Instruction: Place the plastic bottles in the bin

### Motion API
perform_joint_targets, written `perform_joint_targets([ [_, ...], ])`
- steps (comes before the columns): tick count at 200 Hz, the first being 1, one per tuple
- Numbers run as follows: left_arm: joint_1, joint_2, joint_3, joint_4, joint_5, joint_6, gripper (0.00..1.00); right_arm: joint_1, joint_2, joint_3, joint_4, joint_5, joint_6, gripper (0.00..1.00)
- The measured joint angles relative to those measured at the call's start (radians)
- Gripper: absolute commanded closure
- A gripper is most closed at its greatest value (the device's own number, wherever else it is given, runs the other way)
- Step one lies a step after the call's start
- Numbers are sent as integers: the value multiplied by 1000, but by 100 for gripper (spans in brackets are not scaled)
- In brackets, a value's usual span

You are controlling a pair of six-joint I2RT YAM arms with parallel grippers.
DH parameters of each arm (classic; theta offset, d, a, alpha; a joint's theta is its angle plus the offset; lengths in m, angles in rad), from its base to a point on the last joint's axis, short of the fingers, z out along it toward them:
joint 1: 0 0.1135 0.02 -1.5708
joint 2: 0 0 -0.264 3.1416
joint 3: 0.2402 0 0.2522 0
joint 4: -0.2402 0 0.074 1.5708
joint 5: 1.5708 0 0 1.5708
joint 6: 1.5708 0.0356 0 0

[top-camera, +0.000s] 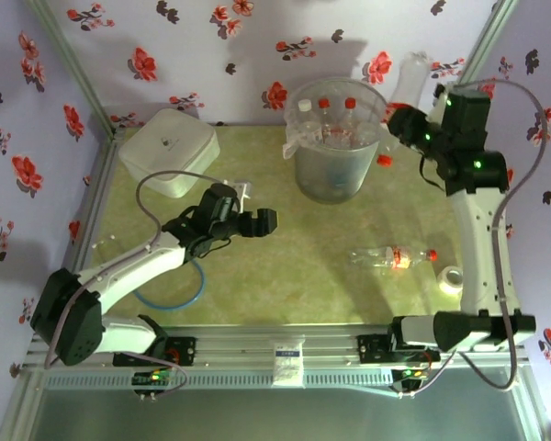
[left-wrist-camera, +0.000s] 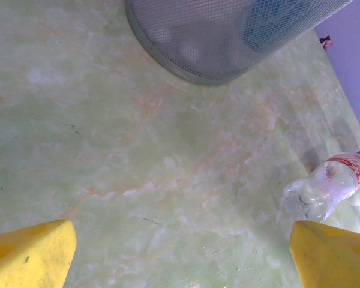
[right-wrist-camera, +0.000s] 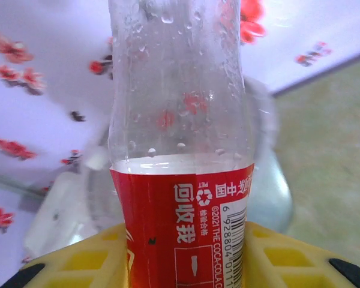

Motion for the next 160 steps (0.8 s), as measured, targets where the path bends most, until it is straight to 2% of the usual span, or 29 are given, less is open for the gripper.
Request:
perform_joint_targets([
  [34,0,-72,-32,1,-1,-9,8,95,222,201,-8,-12,-6,68],
  [82,0,-116,-69,22,-12,-31,8,163,505,406,-98,-17,-57,68],
  [103,0,-111,-69,24,-12,-33,8,176,560,446,-127,-10,-80,66],
  [134,1,-103,-69,21,-11,-33,8,185,600,479,-161,-1,-110,46],
  [160,2,-94,-62,15,-11,-32,8,196,621,483,-187,5,-125,47],
])
